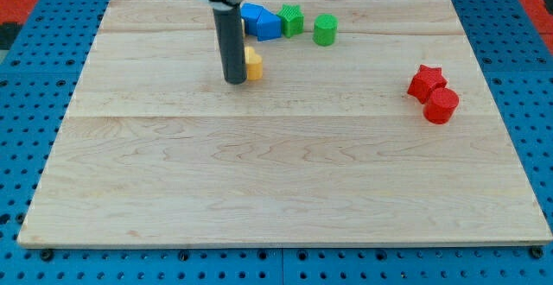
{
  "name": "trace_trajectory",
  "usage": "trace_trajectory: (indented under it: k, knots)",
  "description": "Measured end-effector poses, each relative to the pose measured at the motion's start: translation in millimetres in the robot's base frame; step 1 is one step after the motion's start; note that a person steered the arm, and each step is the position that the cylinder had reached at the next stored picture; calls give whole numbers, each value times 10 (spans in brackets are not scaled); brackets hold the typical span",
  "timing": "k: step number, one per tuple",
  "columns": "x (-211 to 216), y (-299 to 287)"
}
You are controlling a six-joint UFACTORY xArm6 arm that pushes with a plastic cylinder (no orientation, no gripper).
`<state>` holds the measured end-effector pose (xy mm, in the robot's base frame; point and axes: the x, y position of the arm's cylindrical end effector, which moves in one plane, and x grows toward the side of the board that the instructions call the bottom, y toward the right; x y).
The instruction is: Push the green circle and heart into the triangle
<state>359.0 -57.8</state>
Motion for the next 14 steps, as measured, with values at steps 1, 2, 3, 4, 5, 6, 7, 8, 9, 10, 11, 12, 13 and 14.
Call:
trace_trajectory:
  k: [1, 2, 3, 4, 5, 6, 7, 8, 9, 10, 11, 12, 13, 14]
  knots:
    - [-397, 448]
    - [-375, 802]
    - [-112, 1045]
    - [-373, 2186]
    - [-682, 2305]
    - [-850, 2305]
    - [-934, 1665]
    - [-922, 1047]
    - [-914, 842]
    - [-693, 1507]
    - [-266, 1007]
    - [-173, 412]
    - [-394, 185]
    - [-50, 454]
